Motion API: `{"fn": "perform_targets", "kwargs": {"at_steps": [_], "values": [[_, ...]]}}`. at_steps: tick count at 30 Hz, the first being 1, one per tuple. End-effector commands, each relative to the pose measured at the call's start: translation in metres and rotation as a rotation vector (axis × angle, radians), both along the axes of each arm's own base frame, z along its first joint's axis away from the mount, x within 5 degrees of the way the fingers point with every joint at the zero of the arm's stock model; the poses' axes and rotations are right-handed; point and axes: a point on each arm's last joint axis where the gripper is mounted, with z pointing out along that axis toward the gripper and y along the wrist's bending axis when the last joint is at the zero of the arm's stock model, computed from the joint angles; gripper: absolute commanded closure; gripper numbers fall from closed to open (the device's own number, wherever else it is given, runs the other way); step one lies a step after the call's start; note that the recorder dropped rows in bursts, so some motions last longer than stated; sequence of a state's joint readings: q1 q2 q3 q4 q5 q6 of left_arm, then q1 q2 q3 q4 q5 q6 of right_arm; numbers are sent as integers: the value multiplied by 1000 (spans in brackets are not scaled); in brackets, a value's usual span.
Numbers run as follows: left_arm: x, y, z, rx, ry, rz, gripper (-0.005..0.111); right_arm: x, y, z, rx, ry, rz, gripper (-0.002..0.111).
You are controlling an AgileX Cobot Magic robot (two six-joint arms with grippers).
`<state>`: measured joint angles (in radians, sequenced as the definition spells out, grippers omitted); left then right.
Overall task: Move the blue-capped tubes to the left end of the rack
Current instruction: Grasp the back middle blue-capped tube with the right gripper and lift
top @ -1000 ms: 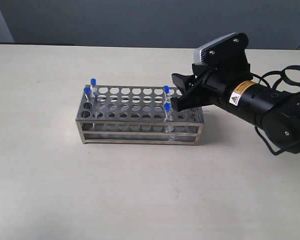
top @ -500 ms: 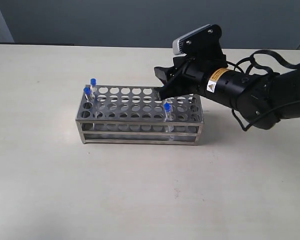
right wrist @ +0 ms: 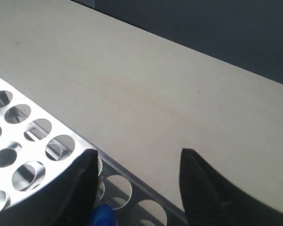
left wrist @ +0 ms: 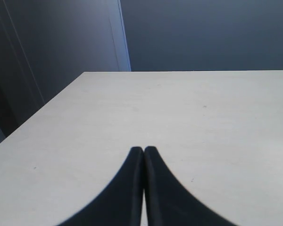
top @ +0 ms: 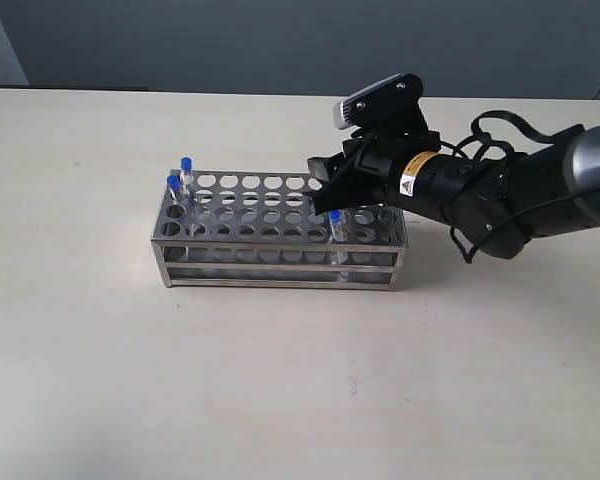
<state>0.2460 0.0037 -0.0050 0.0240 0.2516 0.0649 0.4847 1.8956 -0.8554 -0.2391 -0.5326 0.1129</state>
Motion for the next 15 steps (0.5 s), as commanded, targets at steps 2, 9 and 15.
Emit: {"fn": "perform_targets", "kwargs": {"at_steps": [2,9,15], "values": [[0,0,0,-3,-12,1,106,2,-1,-6,-17,11,2,59],[0,0,0,-3,-12,1,106,10,2,2,-17,-5,-2,61],[0,0,0,-3,-12,1,106,13,3,2,-43,22,-10,61]]}}
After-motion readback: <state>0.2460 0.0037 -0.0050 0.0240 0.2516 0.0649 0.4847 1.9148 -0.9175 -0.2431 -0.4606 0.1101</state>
